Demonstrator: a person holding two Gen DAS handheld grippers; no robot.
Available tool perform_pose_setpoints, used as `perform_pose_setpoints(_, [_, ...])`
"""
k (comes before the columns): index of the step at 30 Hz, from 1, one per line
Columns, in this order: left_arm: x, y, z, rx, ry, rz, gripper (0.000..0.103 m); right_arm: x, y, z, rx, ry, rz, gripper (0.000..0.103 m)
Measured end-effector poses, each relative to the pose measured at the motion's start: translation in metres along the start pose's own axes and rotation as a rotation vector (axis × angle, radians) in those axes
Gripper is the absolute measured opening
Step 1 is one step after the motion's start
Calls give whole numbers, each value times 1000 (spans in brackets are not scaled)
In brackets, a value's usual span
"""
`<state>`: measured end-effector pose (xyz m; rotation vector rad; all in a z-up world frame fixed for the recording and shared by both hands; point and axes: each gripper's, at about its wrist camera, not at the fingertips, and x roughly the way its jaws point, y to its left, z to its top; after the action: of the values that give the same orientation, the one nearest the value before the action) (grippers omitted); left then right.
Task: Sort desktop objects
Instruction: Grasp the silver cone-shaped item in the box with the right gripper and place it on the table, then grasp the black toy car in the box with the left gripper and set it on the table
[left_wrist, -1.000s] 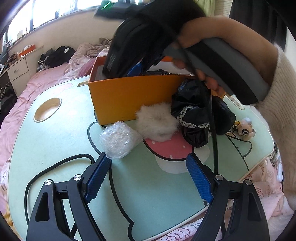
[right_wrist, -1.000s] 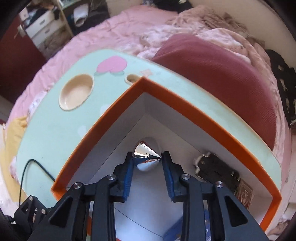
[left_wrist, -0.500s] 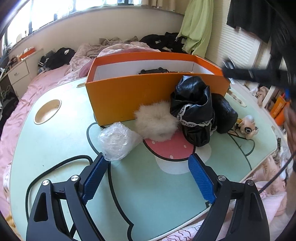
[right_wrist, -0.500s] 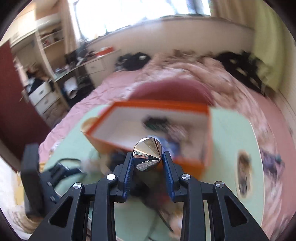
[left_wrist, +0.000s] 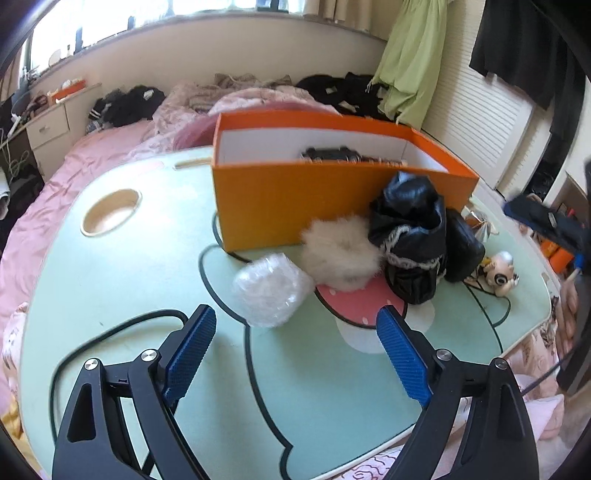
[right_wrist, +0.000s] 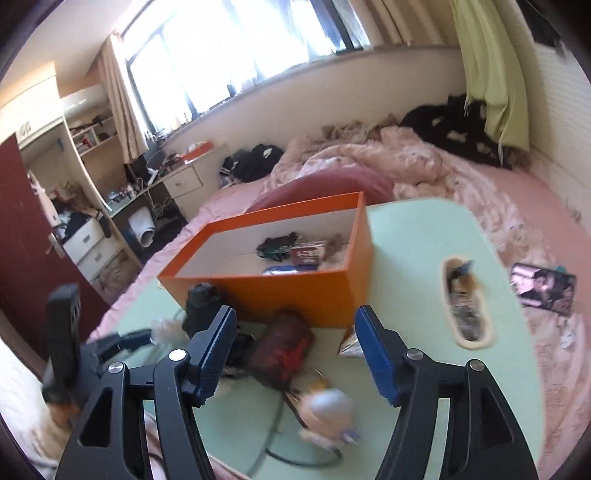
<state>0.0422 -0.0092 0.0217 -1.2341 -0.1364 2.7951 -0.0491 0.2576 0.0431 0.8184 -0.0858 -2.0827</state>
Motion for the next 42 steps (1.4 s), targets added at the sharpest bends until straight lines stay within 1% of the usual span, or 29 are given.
perform_pose_setpoints(1, [-3,0,2,7,-14,12,88,-7,2,-5,-25,-11,0,66])
perform_pose_setpoints(2, [-7,-1,5,19,-36,32,88,-17,7,-18,-71,-33,10,66])
perform_pose_setpoints(3, [-12,-2,11,27,-54,45,88,-17,7,-18,-71,-33,10,66])
perform_pose_setpoints(4, [-15,-3,17,28,-67,45,88,-21,11,-26,-93,-41,24,66])
perform_pose_setpoints(5, [-20,-3,25,23,-87,33,88,-22,22,-42,-122,-52,37,66])
perform_pose_setpoints(6, [-24,-3,34,19,-103,19,88,-17,26,-47,-128,-55,35,66])
perform_pose_setpoints(7, [-27,-4,44,18,-116,3,88,-11,30,-52,-132,-51,39,67])
perform_pose_setpoints(8, [-30,-6,56,24,-126,-12,88,-8,34,-54,-141,-68,33,67])
perform_pose_setpoints(10, [-28,-8,79,37,-124,-32,88,-6,44,-57,-175,-70,42,67])
perform_pose_setpoints(11, [-25,-8,92,41,-113,-42,88,-7,48,-58,-195,-81,46,67])
perform_pose_setpoints(13, [-12,-12,115,44,-74,-62,88,-18,56,-62,-241,-133,58,67])
perform_pose_setpoints(14, [-3,-12,128,42,-42,-74,88,-21,58,-62,-254,-146,72,67])
perform_pose_setpoints(15, [6,-12,138,36,-13,-79,88,-22,61,-63,-268,-142,90,70])
perform_pose_setpoints(16, [15,-12,146,28,17,-82,88,-20,64,-65,-281,-124,108,72])
perform_pose_setpoints(17, [27,-13,154,18,52,-84,88,-17,65,-66,-292,-103,124,72])
perform_pose_setpoints(19, [48,-12,164,-4,114,-91,85,-5,69,-70,-307,-40,120,72])
perform_pose_setpoints(21, [70,-12,174,-40,186,-95,74,3,72,-72,-309,7,100,72])
perform_pose_setpoints(22, [83,-13,178,-58,224,-96,73,7,71,-73,-305,28,96,72])
perform_pose_setpoints(24, [98,-17,183,-62,261,-83,72,9,69,-73,-293,33,100,72])
perform_pose_setpoints(26, [114,-24,184,-39,291,-44,72,9,66,-74,-282,31,105,72])
perform_pose_setpoints(30, [136,-37,181,-37,373,-59,72,13,63,-75,-262,40,110,72])
perform_pose_setpoints(32, [142,-45,181,-25,388,-39,72,14,62,-75,-258,40,111,72])
perform_pose_setpoints(34, [150,-52,180,-11,419,-20,72,14,63,-73,-256,40,113,72])
perform_pose_setpoints(38, [157,-55,184,-36,427,8,72,15,64,-72,-251,40,115,72])
perform_pose_setpoints(42, [158,-42,184,-76,447,-5,72,14,63,-70,-251,38,114,72])
